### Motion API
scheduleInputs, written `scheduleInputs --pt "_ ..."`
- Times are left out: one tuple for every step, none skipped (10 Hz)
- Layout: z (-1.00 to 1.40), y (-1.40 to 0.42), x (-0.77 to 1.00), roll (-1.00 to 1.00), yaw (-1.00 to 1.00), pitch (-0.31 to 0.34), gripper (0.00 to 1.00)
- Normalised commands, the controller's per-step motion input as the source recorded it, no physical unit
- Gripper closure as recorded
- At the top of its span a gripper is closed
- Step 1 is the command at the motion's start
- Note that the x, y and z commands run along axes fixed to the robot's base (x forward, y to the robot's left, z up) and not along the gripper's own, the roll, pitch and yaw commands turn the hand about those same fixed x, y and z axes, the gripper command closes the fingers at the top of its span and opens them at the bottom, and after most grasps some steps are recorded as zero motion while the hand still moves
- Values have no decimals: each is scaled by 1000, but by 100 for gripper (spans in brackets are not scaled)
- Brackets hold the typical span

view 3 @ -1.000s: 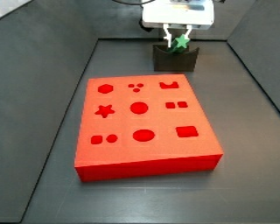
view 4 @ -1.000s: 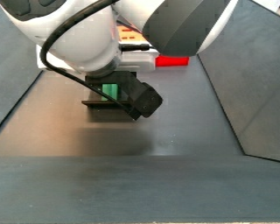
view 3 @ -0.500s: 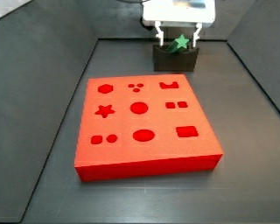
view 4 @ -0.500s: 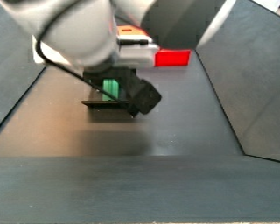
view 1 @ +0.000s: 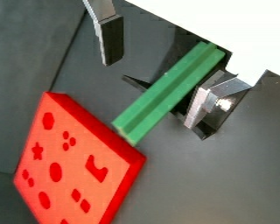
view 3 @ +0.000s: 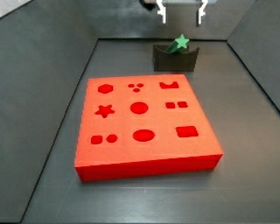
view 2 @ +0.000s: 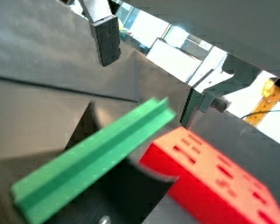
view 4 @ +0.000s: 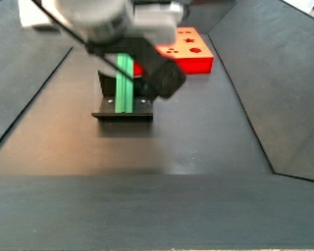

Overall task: Pick up the star object. Move up. Place the star object on the fixture. Regrasp the star object. Move to above the board. Insert the star object.
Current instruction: Regrasp the star object.

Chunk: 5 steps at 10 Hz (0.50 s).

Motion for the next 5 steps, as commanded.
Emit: scheduleInputs --pt "521 8 -26 54 2 89 0" --pt "274 6 -24 50 -14 96 0" --pt "890 -1000 -4 1000 14 63 0" --pt "827 -1000 0 1000 13 61 0" --pt "781 -1000 -23 1000 12 52 0"
